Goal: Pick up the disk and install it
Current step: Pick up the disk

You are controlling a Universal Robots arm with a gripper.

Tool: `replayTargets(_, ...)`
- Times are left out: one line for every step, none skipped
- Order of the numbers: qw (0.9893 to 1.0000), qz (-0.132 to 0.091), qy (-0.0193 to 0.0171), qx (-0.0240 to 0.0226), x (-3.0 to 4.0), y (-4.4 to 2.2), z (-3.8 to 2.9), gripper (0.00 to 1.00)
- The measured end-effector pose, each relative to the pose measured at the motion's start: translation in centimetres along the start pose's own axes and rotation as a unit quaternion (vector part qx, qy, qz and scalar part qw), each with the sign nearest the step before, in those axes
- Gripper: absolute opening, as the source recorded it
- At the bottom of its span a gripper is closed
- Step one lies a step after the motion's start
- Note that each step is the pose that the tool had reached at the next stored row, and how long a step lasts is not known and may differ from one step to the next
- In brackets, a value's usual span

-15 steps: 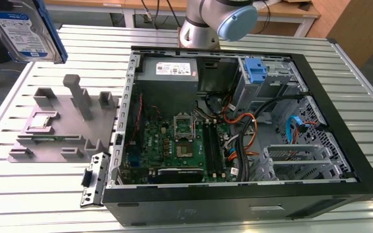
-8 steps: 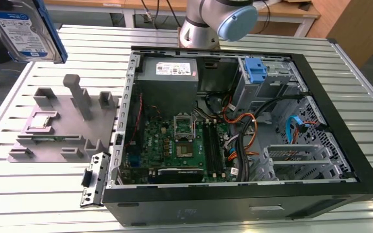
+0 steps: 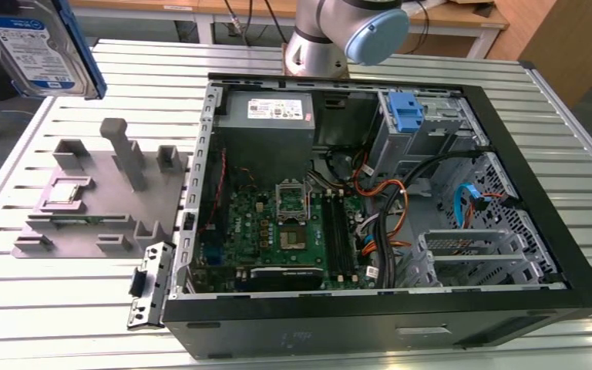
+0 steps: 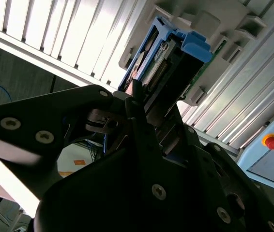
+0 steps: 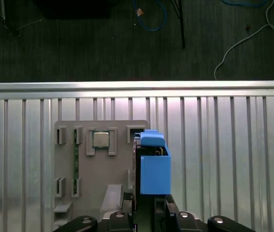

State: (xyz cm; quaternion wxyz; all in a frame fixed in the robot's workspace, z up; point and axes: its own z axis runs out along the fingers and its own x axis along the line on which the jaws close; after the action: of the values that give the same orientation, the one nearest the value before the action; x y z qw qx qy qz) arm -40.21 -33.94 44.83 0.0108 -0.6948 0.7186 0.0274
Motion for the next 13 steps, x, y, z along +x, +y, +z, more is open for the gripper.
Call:
replayTargets(1.0000,0.000,0.0000,0.0001,0.00,0.00,-0.01,0.35)
replayTargets(1.0000,0.000,-0.0001,0.0001,0.00,0.00,0.00,0.35)
replayTargets(1.0000,0.000,0.0000,0.0001,-0.01,0.00,-0.05,0.35)
replayTargets(1.0000,0.000,-0.0001,0.0001,-0.01,0.00,-0.08,0.35)
replayTargets(1.0000,0.000,-0.0001,0.0001,-0.01,0.00,-0.08,0.35)
replayTargets(1.0000,0.000,-0.0001,0.0001,-0.01,0.00,-0.08,0.35)
replayTargets(1.0000,0.000,-0.0001,0.0001,-0.01,0.00,-0.09,0.35)
replayTargets(1.0000,0.000,-0.0001,0.0001,-0.01,0.00,-0.09,0.35)
replayTargets(1.0000,0.000,-0.0001,0.0001,-0.01,0.00,-0.09,0.35)
replayTargets(1.0000,0.000,-0.0001,0.0001,-0.01,0.00,-0.10,0.35)
replayTargets(1.0000,0.000,0.0000,-0.0001,-0.01,0.00,-0.15,0.35)
replayTargets(1.0000,0.000,0.0000,0.0000,-0.01,0.00,-0.22,0.35)
replayTargets(1.0000,0.000,0.0000,0.0000,-0.02,0.00,-0.30,0.35)
